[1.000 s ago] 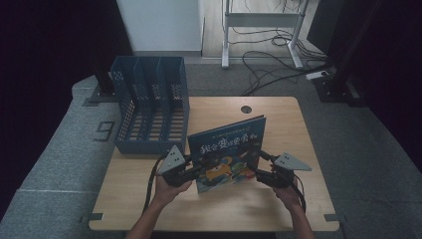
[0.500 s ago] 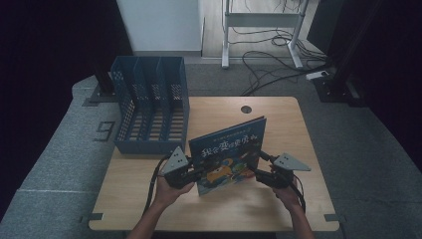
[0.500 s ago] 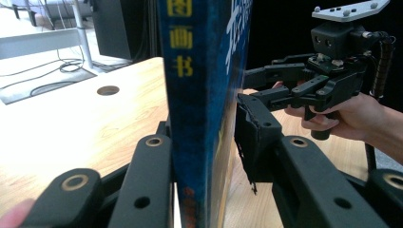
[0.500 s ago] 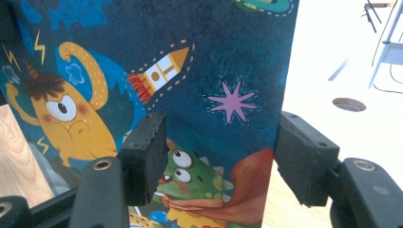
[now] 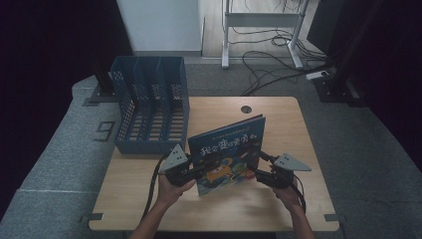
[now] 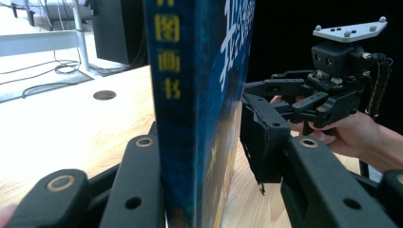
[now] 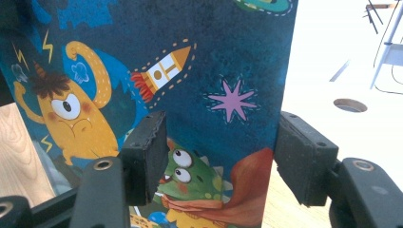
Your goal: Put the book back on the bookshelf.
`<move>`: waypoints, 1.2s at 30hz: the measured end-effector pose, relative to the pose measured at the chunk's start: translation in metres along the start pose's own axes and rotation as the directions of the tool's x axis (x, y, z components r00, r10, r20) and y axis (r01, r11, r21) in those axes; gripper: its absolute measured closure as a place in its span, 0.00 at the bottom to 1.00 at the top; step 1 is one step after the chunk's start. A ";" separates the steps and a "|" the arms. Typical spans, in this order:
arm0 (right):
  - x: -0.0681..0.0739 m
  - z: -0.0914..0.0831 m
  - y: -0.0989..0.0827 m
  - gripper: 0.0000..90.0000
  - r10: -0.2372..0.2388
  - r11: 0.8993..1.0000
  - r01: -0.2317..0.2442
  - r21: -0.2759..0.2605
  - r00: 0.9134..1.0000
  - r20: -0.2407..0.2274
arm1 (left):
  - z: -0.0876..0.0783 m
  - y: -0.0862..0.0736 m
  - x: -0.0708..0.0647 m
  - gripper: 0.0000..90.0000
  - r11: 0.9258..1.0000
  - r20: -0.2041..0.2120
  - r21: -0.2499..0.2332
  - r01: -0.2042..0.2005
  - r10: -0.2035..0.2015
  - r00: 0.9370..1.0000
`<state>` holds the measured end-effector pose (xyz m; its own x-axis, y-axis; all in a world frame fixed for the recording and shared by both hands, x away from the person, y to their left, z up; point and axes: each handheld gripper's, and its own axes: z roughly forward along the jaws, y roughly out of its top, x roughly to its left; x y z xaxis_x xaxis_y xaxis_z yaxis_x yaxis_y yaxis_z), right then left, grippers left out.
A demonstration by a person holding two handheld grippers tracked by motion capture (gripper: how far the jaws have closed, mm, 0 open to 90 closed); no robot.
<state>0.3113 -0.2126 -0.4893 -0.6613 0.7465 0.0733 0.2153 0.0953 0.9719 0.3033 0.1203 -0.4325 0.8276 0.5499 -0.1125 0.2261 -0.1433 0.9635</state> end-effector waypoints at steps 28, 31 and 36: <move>0.006 0.003 -0.001 0.43 -0.021 1.000 0.021 0.001 0.999 -0.027 | 0.006 0.005 -0.014 0.78 0.996 0.007 -0.066 -0.061 0.062 0.998; 0.006 0.003 -0.001 0.43 -0.020 1.000 0.020 0.001 0.999 -0.026 | 0.006 0.005 -0.015 0.81 0.996 0.020 -0.071 -0.059 0.061 0.998; 0.005 0.003 -0.001 0.42 -0.018 1.000 0.018 0.002 0.999 -0.030 | 0.005 0.004 -0.017 0.87 0.995 0.046 -0.071 -0.070 0.074 0.996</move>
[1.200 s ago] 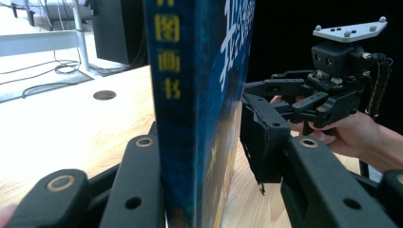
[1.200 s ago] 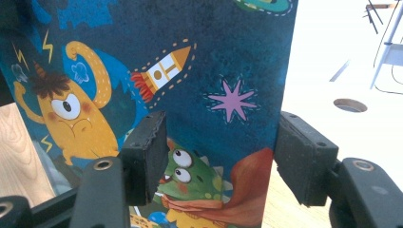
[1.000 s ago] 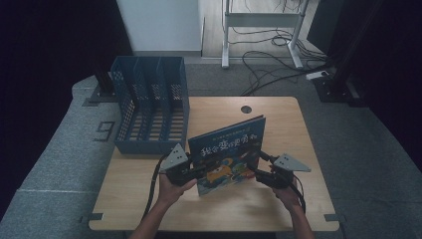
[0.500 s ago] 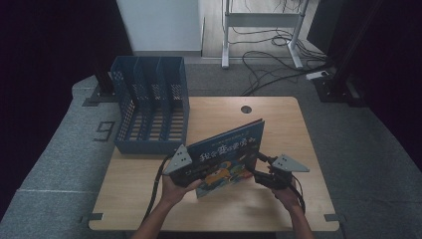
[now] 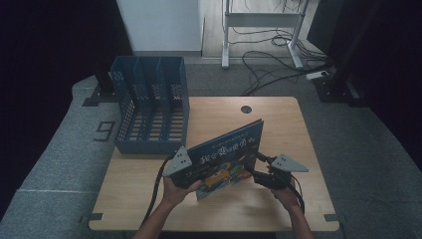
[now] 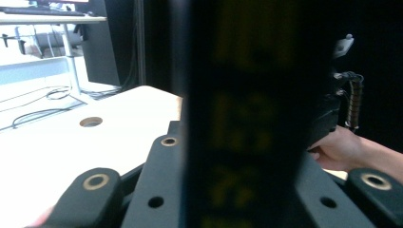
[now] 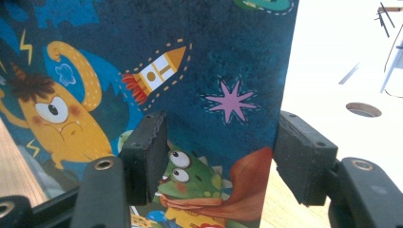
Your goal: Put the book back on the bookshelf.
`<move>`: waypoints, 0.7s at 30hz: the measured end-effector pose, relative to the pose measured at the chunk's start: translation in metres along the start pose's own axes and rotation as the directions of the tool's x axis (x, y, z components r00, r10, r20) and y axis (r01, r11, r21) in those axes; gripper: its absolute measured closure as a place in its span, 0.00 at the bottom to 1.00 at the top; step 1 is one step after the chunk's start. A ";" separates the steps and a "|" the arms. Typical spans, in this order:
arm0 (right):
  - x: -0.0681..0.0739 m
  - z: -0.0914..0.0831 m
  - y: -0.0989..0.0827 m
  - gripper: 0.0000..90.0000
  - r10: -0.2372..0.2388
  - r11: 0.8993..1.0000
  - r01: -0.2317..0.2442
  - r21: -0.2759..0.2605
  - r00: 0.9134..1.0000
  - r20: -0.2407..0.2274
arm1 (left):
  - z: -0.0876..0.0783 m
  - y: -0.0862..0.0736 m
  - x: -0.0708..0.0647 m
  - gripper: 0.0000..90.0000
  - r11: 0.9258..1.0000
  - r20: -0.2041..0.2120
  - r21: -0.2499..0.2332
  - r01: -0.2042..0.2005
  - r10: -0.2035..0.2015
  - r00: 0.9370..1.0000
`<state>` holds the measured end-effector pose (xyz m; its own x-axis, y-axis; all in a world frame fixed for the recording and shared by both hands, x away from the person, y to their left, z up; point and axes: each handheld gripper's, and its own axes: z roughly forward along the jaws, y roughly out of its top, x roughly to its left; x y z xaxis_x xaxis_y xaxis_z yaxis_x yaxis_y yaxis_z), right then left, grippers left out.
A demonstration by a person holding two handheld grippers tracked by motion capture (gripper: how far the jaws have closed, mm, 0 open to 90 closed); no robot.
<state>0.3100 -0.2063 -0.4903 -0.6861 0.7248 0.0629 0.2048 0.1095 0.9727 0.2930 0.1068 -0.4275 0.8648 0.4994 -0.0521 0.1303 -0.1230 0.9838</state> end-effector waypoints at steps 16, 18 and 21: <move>-0.001 0.001 -0.001 0.39 0.006 1.000 -0.006 0.016 1.000 -0.004 | -0.001 -0.002 -0.005 0.91 1.000 0.001 -0.012 -0.005 0.005 1.000; -0.002 0.001 -0.001 0.39 0.008 1.000 -0.008 0.015 1.000 -0.004 | -0.002 -0.002 -0.004 0.91 1.000 0.000 -0.017 0.002 -0.002 1.000; -0.002 0.000 -0.001 0.39 0.011 1.000 -0.010 0.012 1.000 -0.001 | -0.004 -0.001 -0.002 0.91 1.000 -0.003 -0.022 0.008 -0.008 1.000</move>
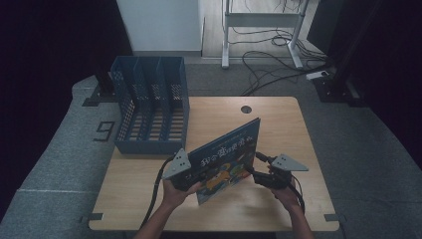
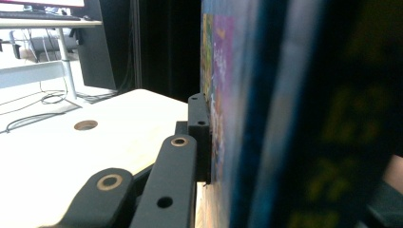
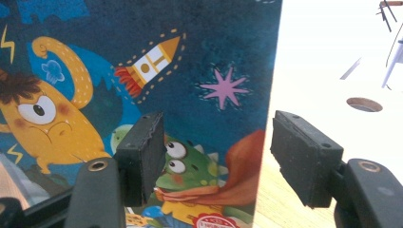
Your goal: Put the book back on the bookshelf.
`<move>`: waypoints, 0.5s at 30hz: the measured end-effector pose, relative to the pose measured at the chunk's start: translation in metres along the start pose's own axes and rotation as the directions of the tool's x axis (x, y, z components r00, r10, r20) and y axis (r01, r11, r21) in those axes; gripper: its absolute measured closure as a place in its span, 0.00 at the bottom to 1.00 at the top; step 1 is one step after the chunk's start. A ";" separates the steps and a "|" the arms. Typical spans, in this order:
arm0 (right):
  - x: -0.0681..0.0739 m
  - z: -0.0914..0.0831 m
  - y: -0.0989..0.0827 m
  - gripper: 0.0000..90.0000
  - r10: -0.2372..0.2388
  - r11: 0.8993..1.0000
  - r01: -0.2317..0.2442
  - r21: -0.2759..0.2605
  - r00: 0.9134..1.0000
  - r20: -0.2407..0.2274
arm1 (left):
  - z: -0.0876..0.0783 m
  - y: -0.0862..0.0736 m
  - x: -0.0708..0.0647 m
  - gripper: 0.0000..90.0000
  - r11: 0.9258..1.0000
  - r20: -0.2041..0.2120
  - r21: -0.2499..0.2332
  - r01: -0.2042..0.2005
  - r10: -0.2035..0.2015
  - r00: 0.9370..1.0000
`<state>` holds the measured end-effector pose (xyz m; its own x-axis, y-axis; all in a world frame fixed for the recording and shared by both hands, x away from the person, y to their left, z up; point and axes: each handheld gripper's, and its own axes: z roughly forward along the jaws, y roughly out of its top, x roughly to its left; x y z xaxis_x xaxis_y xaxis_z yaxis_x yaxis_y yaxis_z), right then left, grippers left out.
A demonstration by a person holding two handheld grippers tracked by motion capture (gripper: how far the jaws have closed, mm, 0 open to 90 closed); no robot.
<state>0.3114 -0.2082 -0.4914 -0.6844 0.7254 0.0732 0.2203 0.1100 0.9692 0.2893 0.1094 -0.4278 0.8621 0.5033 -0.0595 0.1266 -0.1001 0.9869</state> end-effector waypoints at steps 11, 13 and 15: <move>-0.001 0.000 -0.001 0.39 0.004 1.000 -0.004 0.001 1.000 0.003 | -0.008 0.004 0.001 0.92 0.999 -0.018 -0.032 0.016 -0.017 1.000; -0.001 0.000 -0.001 0.39 0.003 1.000 -0.003 0.002 1.000 0.005 | -0.010 0.004 0.002 0.92 0.999 -0.018 -0.035 0.019 -0.020 1.000; -0.001 -0.001 -0.001 0.39 0.007 1.000 -0.007 0.003 1.000 0.005 | -0.011 0.005 0.002 0.92 0.999 -0.019 -0.040 0.022 -0.022 1.000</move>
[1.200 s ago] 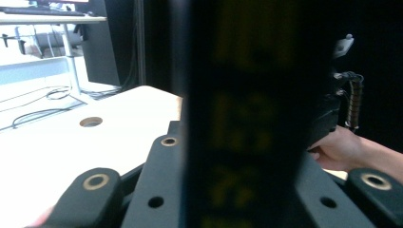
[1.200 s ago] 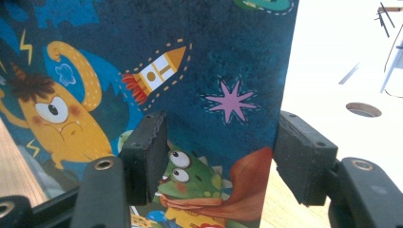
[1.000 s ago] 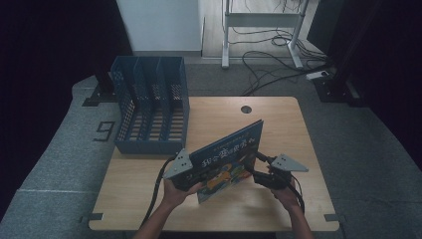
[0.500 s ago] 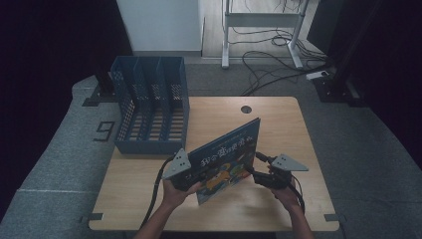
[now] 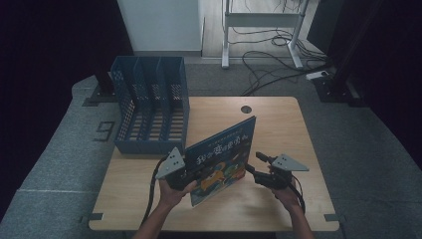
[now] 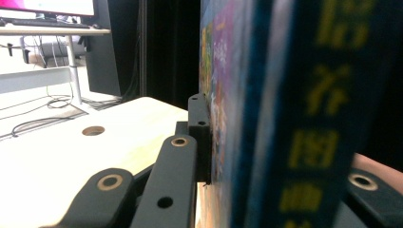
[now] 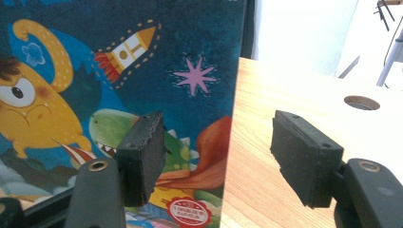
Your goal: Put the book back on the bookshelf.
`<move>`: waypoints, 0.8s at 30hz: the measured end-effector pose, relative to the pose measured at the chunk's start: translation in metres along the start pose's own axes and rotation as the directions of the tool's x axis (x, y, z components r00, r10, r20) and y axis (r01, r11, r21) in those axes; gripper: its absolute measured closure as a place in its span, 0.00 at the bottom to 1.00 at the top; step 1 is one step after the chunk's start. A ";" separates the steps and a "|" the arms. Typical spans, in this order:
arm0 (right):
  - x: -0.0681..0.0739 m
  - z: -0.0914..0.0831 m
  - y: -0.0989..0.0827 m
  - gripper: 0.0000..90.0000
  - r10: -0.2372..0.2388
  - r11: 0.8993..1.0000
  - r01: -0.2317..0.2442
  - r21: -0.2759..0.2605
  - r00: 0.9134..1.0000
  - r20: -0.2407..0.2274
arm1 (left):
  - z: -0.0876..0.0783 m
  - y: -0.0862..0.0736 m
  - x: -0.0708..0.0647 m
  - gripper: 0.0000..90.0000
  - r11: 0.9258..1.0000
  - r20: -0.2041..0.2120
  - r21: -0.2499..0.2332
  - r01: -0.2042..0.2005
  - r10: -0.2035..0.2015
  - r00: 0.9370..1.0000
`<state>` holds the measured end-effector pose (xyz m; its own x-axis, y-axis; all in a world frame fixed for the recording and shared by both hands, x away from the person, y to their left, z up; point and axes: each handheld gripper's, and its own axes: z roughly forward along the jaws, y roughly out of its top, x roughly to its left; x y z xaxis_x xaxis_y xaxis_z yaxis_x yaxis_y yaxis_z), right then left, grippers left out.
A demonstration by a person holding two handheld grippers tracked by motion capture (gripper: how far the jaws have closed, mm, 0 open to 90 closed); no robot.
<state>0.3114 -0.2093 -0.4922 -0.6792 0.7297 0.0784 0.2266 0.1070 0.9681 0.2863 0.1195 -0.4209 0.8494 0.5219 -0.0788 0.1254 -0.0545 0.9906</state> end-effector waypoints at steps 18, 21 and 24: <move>-0.003 -0.003 -0.002 0.39 0.010 1.000 -0.010 0.001 1.000 0.007 | -0.023 0.012 0.007 0.91 1.000 -0.057 -0.018 -0.001 0.000 0.998; -0.004 -0.003 -0.002 0.39 0.011 1.000 -0.011 0.001 1.000 0.010 | -0.030 0.016 0.010 0.91 1.000 -0.068 -0.030 -0.003 0.000 0.998; -0.004 -0.003 -0.002 0.39 0.011 1.000 -0.011 0.005 1.000 0.010 | -0.037 0.020 0.013 0.91 0.999 -0.082 -0.042 0.001 -0.005 0.997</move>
<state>0.3115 -0.2150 -0.4940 -0.6698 0.7374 0.0866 0.2379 0.1026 0.9659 0.2806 0.1568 -0.3976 0.8041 0.5899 -0.0740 0.1046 -0.0179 0.9943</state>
